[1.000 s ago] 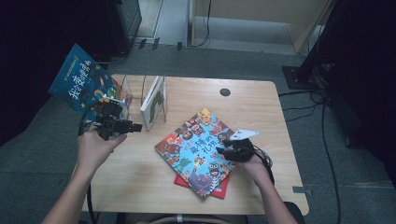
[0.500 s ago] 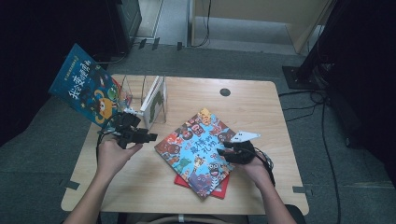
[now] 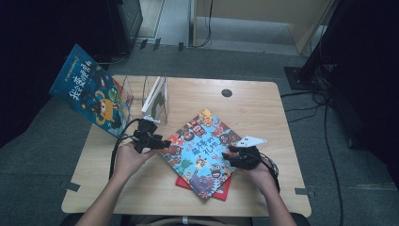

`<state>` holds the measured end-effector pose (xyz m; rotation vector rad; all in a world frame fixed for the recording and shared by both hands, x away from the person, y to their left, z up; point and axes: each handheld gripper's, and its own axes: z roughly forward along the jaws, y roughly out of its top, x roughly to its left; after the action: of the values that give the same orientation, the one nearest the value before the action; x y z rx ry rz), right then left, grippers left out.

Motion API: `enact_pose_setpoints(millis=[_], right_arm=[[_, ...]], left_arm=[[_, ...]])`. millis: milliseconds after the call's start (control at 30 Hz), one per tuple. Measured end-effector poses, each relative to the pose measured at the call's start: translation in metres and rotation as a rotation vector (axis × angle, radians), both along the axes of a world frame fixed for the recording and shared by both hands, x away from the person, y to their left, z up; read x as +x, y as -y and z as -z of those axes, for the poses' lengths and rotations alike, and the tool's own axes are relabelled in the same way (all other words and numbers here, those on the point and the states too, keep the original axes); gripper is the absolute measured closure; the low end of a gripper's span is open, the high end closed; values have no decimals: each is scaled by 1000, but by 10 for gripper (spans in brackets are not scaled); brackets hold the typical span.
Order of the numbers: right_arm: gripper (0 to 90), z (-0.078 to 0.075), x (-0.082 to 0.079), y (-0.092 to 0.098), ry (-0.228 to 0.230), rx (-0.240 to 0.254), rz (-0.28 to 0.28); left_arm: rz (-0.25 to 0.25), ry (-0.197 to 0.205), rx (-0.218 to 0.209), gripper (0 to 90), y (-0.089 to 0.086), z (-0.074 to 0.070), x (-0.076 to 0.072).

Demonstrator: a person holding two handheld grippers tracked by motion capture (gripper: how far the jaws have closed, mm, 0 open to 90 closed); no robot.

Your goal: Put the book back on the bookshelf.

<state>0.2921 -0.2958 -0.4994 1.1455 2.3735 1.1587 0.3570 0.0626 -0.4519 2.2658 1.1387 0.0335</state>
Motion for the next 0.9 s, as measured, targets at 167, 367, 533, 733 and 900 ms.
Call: enact_pose_setpoints(millis=[167,367,533,733,900], right_arm=[[588,1,-5,3,3,6,17],[635,1,-9,10,-19,35,58],[659,2,-14,17,-10,38,67],[660,2,-20,23,-9,38,86],[663,2,-23,26,-7,38,93]], left_arm=[[30,-21,19,490,9,14,2],[41,-17,-14,481,11,20,5],[53,20,5,495,14,21,2],[19,23,-50,491,10,25,0],[36,63,-81,501,5,29,-4]])
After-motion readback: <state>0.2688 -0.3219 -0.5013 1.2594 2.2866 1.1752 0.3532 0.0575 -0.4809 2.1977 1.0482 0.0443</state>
